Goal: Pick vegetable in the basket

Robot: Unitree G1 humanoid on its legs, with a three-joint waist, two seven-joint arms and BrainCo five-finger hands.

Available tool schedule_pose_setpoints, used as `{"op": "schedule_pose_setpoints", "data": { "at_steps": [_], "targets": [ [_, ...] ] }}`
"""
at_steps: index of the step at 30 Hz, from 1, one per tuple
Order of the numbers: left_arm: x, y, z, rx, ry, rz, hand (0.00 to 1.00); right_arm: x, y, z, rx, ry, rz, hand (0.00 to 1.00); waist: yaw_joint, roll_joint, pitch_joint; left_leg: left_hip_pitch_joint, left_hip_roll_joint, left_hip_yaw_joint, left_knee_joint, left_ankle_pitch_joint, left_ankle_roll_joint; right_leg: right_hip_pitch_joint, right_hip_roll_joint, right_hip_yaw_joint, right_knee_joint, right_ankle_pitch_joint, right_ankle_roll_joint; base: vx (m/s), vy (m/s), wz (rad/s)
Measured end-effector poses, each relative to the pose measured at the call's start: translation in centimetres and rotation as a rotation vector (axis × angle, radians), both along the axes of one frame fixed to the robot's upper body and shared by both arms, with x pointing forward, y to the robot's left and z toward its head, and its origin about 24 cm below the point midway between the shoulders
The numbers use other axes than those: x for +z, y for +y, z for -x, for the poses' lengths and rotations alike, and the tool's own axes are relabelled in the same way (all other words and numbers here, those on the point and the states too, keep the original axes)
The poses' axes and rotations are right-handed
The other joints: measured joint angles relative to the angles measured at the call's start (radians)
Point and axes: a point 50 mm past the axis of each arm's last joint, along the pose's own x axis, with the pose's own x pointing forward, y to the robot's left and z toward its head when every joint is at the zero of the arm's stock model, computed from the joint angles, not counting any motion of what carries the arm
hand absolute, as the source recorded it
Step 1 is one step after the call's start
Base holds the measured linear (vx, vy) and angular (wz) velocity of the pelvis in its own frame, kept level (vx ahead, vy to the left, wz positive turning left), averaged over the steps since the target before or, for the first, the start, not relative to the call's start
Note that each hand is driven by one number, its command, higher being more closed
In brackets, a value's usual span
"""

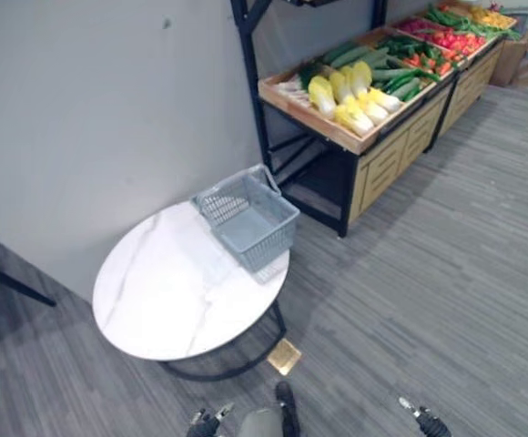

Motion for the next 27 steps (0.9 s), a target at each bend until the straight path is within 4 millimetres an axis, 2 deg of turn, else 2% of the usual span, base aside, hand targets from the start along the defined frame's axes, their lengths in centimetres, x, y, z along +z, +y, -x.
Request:
{"op": "schedule_pose_setpoints", "data": {
  "at_steps": [1,2,3,4,5,6,7,8,9,10,11,13,14,15,16,17,18,19,20,21,22,23,25,26,27],
  "targets": [
    [0.2,0.6,-0.4,-0.018,-0.007,-0.02,0.0,-0.1,0.8,-0.3,0.031,-0.005,-0.015,0.0,0.0,-0.042,0.003,-0.007,-0.026,0.003,0.008,-0.025,0.014,-0.006,-0.023,0.025,-0.003,0.019,0.003,0.52,0.165,0.27],
    [0.2,1.0,-0.2,-0.029,0.007,-0.033,0.0,-0.1,1.4,-0.7,0.047,-0.012,-0.027,0.0,0.002,-0.056,0.006,-0.01,-0.046,0.006,0.013,-0.043,0.032,-0.014,-0.041,0.045,0.014,0.042,0.006,0.52,0.173,0.26],
    [0.1,1.0,0.1,-0.034,0.021,-0.031,0.0,-0.1,1.6,-0.8,0.061,-0.012,-0.027,0.0,0.003,-0.059,0.005,-0.005,-0.056,0.004,0.014,-0.054,0.042,-0.021,-0.049,0.055,0.039,0.051,0.011,0.41,0.175,0.22],
    [-0.1,0.9,0.9,-0.047,0.053,-0.035,0.0,-0.1,1.6,-0.8,0.078,-0.012,-0.022,0.0,0.004,-0.061,0.003,0.032,-0.08,0.003,0.0,-0.076,0.052,-0.05,-0.078,0.085,0.147,0.059,0.023,0.42,0.196,0.14],
    [-0.3,0.9,1.8,-0.053,0.088,-0.034,0.0,0.0,1.4,-0.8,0.082,-0.012,-0.024,0.0,0.004,-0.062,0.003,0.084,-0.102,0.002,-0.031,-0.105,0.047,-0.112,-0.113,0.121,0.342,0.076,0.051,0.42,0.205,0.1],
    [-0.4,0.9,2.3,-0.054,0.102,-0.031,0.0,0.0,1.4,-0.8,0.083,-0.013,-0.025,0.0,0.004,-0.064,0.003,0.115,-0.112,-0.004,-0.05,-0.115,0.044,-0.158,-0.133,0.14,0.465,0.105,0.087,0.4,0.187,0.09],
    [-0.5,1.0,3.0,-0.071,0.129,-0.032,0.0,0.1,1.2,-1.0,0.085,-0.022,-0.025,0.0,0.003,-0.065,0.003,0.176,-0.13,-0.024,-0.078,-0.129,0.041,-0.262,-0.155,0.195,0.71,0.198,0.162,0.4,0.15,0.33],
    [-0.5,1.0,3.3,-0.102,0.148,-0.037,0.0,0.2,1.1,-1.2,0.081,-0.04,-0.02,0.0,-0.006,-0.065,0.003,0.235,-0.14,-0.053,-0.098,-0.143,0.04,-0.336,-0.158,0.211,0.909,0.213,0.178,0.49,0.14,0.45],
    [-0.5,1.0,3.3,-0.115,0.154,-0.038,0.0,0.3,0.9,-1.2,0.082,-0.042,-0.016,0.0,-0.007,-0.061,0.006,0.265,-0.142,-0.066,-0.105,-0.145,0.039,-0.362,-0.159,0.201,0.974,0.205,0.169,0.49,0.09,0.66],
    [-0.5,1.0,3.2,-0.135,0.156,-0.043,0.0,0.2,0.7,-0.9,0.079,-0.037,-0.01,0.0,-0.005,-0.059,0.009,0.333,-0.146,-0.098,-0.128,-0.153,0.035,-0.407,-0.162,0.167,1.045,0.178,0.124,0.41,0.039,0.74],
    [-0.5,1.1,3.0,-0.14,0.151,-0.046,0.0,0.2,0.6,-0.8,0.078,-0.034,-0.007,0.0,-0.007,-0.059,0.009,0.389,-0.146,-0.138,-0.155,-0.154,0.035,-0.44,-0.161,0.127,1.043,0.136,0.079,0.37,-0.023,0.8],
    [-0.4,1.1,2.2,-0.158,0.135,-0.052,0.0,0.2,0.3,-0.4,0.075,-0.025,-0.002,0.0,-0.012,-0.058,0.01,0.422,-0.143,-0.199,-0.179,-0.156,0.032,-0.495,-0.163,0.092,0.966,0.086,0.058,0.3,-0.088,1.07],
    [-0.3,1.0,1.6,-0.163,0.117,-0.054,0.0,0.1,0.1,-0.1,0.069,-0.012,0.002,0.0,-0.023,-0.056,0.011,0.432,-0.138,-0.259,-0.183,-0.164,0.033,-0.535,-0.158,0.097,0.855,0.078,0.044,0.34,-0.181,1.45],
    [-0.3,0.8,1.3,-0.162,0.108,-0.052,0.0,0.0,0.0,0.2,0.06,-0.004,0.001,0.0,-0.033,-0.049,0.012,0.435,-0.129,-0.303,-0.182,-0.171,0.027,-0.544,-0.147,0.116,0.729,0.079,0.045,0.4,-0.264,1.6],
    [-0.3,0.5,1.1,-0.16,0.1,-0.047,0.0,-0.1,-0.2,1.0,0.034,0.011,0.0,0.0,-0.035,-0.036,0.009,0.436,-0.108,-0.354,-0.176,-0.187,0.014,-0.539,-0.118,0.173,0.513,0.092,0.055,0.34,-0.265,1.28],
    [-0.2,0.4,1.0,-0.159,0.092,-0.047,0.0,-0.2,-0.2,1.4,0.028,0.022,0.0,0.0,-0.032,-0.033,0.01,0.434,-0.095,-0.384,-0.168,-0.2,0.0,-0.536,-0.103,0.218,0.379,0.101,0.064,0.4,-0.402,1.22],
    [-0.2,0.4,1.1,-0.145,0.09,-0.048,0.0,-0.3,-0.1,1.8,0.018,0.035,-0.006,0.0,-0.028,-0.034,0.01,0.432,-0.076,-0.422,-0.164,-0.215,-0.023,-0.536,-0.1,0.266,0.227,0.141,0.057,0.36,-0.394,0.88],
    [-0.2,0.5,1.2,-0.123,0.084,-0.047,0.0,-0.4,0.1,2.0,0.012,0.041,-0.012,0.0,-0.026,-0.038,0.008,0.429,-0.067,-0.439,-0.159,-0.225,-0.038,-0.537,-0.102,0.274,0.177,0.168,0.06,0.36,-0.425,0.99],
    [-0.1,1.0,1.5,-0.074,0.073,-0.052,0.0,-0.6,0.5,2.7,-0.002,0.062,-0.026,0.0,-0.026,-0.061,-0.006,0.409,-0.057,-0.455,-0.134,-0.254,-0.071,-0.538,-0.106,0.294,0.129,0.209,0.064,0.36,-0.531,1.03],
    [0.0,1.8,2.1,0.004,0.071,-0.061,0.0,-0.9,1.3,3.5,-0.015,0.087,-0.051,0.0,-0.023,-0.093,-0.022,0.4,-0.033,-0.428,-0.113,-0.292,-0.105,-0.536,-0.124,0.255,0.138,0.326,0.096,0.34,-0.532,0.9],
    [0.0,1.6,2.1,0.018,0.072,-0.053,0.0,-0.9,1.2,3.5,-0.017,0.088,-0.047,0.0,-0.023,-0.084,-0.021,0.401,-0.018,-0.416,-0.11,-0.294,-0.108,-0.536,-0.117,0.238,0.151,0.325,0.095,0.41,-0.608,0.85],
    [-0.3,0.8,2.5,0.062,0.077,-0.023,0.0,-0.8,0.3,3.6,-0.023,0.092,-0.027,0.0,-0.024,-0.04,-0.032,0.401,0.043,-0.339,-0.109,-0.277,-0.115,-0.536,-0.081,0.19,0.191,0.275,0.062,0.27,-0.351,0.54],
    [-0.6,-0.1,3.1,0.113,0.086,0.01,0.0,-0.6,-0.4,3.4,-0.033,0.088,-0.013,0.0,-0.024,-0.006,-0.033,0.408,0.097,-0.299,-0.117,-0.223,-0.142,-0.518,-0.047,0.14,0.206,0.232,0.031,0.29,-0.36,0.58],
    [-0.7,-0.3,3.6,0.145,0.099,0.022,0.0,-0.6,-0.6,3.4,-0.056,0.083,-0.012,0.0,-0.023,0.003,-0.032,0.39,0.113,-0.301,-0.074,-0.191,-0.153,-0.495,-0.036,0.115,0.204,0.212,0.02,0.27,-0.379,0.49],
    [-0.7,-0.2,3.9,0.163,0.105,0.025,0.0,-0.6,-0.6,3.4,-0.065,0.085,-0.015,0.0,-0.024,-0.005,-0.026,0.373,0.119,-0.302,-0.03,-0.181,-0.153,-0.477,-0.035,0.1,0.199,0.208,0.017,0.28,-0.417,0.58]
  ]
}}
